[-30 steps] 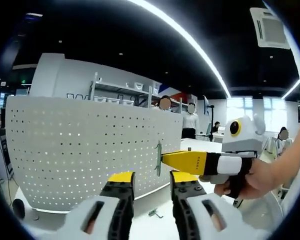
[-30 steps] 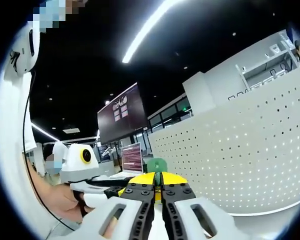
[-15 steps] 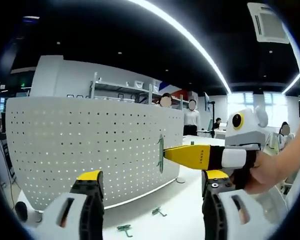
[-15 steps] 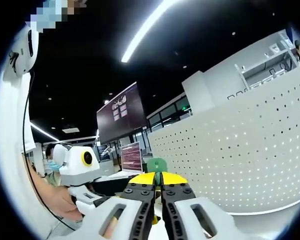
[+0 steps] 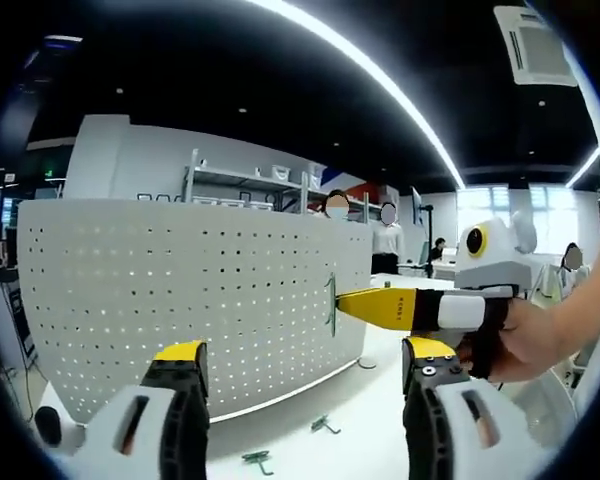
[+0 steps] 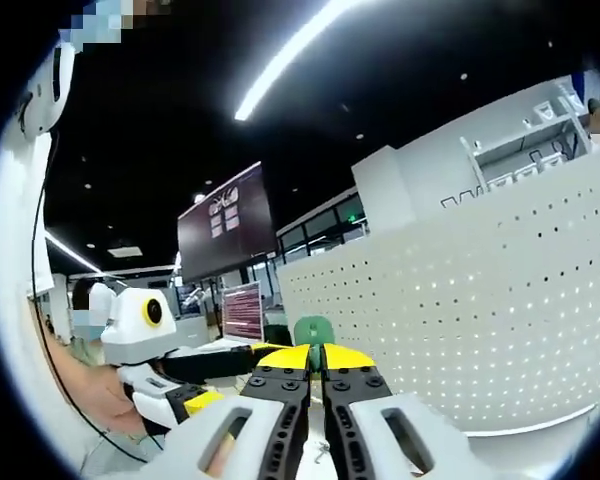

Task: Insert the hook assembly into the mounting plate slot until the hook locks in place.

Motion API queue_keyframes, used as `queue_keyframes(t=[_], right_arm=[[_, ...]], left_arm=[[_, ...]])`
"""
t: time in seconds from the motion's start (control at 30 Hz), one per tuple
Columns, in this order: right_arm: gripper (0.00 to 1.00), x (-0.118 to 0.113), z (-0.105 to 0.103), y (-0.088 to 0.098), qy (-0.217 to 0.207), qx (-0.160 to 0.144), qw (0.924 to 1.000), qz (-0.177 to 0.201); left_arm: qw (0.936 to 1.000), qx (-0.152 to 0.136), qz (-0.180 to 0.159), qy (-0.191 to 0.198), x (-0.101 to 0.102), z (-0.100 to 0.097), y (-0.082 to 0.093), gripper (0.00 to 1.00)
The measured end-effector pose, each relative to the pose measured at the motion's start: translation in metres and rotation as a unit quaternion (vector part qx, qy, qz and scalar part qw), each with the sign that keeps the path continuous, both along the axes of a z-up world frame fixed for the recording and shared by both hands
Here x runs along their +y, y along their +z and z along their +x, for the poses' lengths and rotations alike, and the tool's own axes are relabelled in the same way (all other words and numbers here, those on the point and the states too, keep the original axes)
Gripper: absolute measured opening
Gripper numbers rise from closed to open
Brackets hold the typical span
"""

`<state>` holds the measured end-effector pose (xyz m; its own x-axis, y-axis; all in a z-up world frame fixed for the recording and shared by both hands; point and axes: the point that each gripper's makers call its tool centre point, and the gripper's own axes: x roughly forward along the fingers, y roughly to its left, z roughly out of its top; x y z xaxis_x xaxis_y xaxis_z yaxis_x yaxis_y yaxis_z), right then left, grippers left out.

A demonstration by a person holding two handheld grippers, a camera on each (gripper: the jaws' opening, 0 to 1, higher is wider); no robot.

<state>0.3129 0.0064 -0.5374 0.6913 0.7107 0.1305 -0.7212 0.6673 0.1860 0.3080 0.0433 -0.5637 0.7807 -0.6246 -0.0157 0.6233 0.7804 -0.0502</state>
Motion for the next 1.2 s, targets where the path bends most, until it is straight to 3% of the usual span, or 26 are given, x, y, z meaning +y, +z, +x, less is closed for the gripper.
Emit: queue_keyframes(t=[0.1, 0.17, 0.6, 1.2], right_arm=[[0.01, -0.003, 0.004, 0.001, -0.008, 0.0, 1.0, -0.002], [0.01, -0.007, 0.009, -0.002, -0.025, -0.007, 0.9993, -0.027], [0.01, -0.012, 0.021, 0.002, -0.049, -0.003, 0.9982, -0.034], [0.01, -0.016, 0.053, 0.021, -0.09, -0.017, 0.9948, -0.046]], left_arm=[[1.0, 0.001, 0.005, 0.004, 0.003, -0.001, -0.002, 0.81], [1.0, 0.002, 0.006, 0.005, 0.006, -0.001, -0.003, 0.81], [0.9993, 0.009, -0.001, 0.037, 0.035, -0.004, -0.008, 0.78], [0.9977, 0.011, -0.015, 0.065, 0.061, -0.009, -0.01, 0.77]])
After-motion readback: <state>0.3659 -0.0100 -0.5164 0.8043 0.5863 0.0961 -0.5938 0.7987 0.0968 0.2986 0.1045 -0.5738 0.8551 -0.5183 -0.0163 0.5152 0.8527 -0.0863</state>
